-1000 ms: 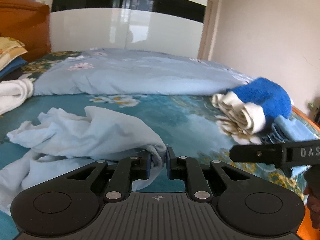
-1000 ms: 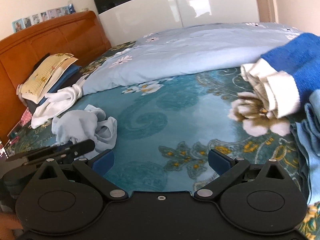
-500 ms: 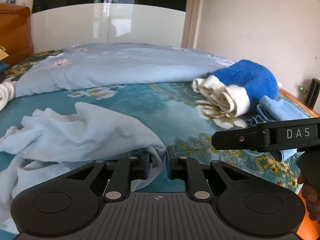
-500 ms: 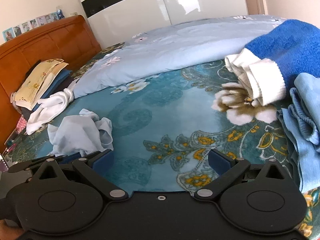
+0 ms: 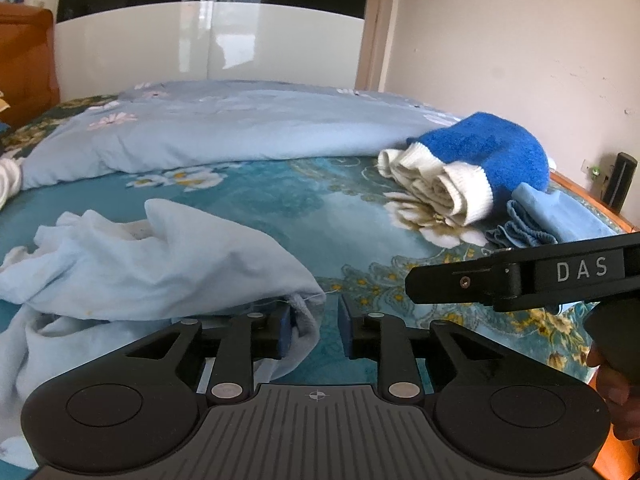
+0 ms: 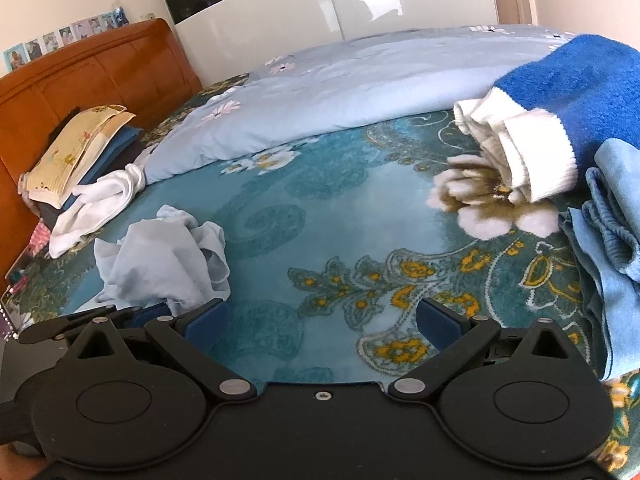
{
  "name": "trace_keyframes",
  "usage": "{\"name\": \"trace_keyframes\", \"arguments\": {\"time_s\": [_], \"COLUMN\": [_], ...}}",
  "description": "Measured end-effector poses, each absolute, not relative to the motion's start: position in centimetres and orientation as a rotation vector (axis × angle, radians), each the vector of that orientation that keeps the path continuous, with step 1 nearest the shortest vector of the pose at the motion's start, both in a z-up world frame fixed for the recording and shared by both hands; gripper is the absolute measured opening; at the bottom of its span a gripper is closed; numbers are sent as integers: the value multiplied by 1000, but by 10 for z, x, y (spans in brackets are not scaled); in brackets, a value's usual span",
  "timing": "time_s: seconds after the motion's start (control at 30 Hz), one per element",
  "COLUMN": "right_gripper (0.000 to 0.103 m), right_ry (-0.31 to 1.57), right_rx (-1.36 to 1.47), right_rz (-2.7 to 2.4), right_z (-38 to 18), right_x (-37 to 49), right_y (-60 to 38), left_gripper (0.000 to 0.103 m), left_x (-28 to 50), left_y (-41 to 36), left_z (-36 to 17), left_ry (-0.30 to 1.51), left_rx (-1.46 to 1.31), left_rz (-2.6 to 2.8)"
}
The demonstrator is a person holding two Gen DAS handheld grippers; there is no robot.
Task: Fold clothes
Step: 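Drag the shirt onto the open bed and open the left gripper, then move the right gripper to the shirt edge and close on it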
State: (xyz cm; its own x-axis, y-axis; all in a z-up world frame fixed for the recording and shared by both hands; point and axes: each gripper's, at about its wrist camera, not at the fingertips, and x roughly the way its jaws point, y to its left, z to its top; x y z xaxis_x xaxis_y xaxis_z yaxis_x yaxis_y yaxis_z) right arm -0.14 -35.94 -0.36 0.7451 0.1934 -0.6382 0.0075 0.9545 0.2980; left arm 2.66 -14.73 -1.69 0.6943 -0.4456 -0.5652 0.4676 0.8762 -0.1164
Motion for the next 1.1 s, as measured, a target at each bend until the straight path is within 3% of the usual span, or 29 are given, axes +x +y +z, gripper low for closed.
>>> {"name": "trace_keyframes", "arguments": {"time_s": [0.4,0.47,0.63,0.8,0.87,1.1], "right_gripper": [100,100,100,100,100,100], "right_ry": [743,745,747,744,745,749], "right_rx": [273,271,267,257,253,251], "right_rz": [106,107,104,102,100,93], "right_z": [-3,-3,-2,1,1,2], "right_x": [1,2,2,2,2,3], "right_y": [-349,-347,-345,-341,-340,-337], "left_gripper": [45,58,71,74,86,86], "left_x": [24,24,23,23,23,20], "left_y": [-134,-133,-128,-122,-120,-106], "left_z": [-10,-11,-9,-8,-7,-3], "left_ry": [602,600,587,581,578,554], "left_rx": [-6,-10,-8,-13,-10,4], "left_rz": [-528,-525,-517,-514,-509,-485]}}
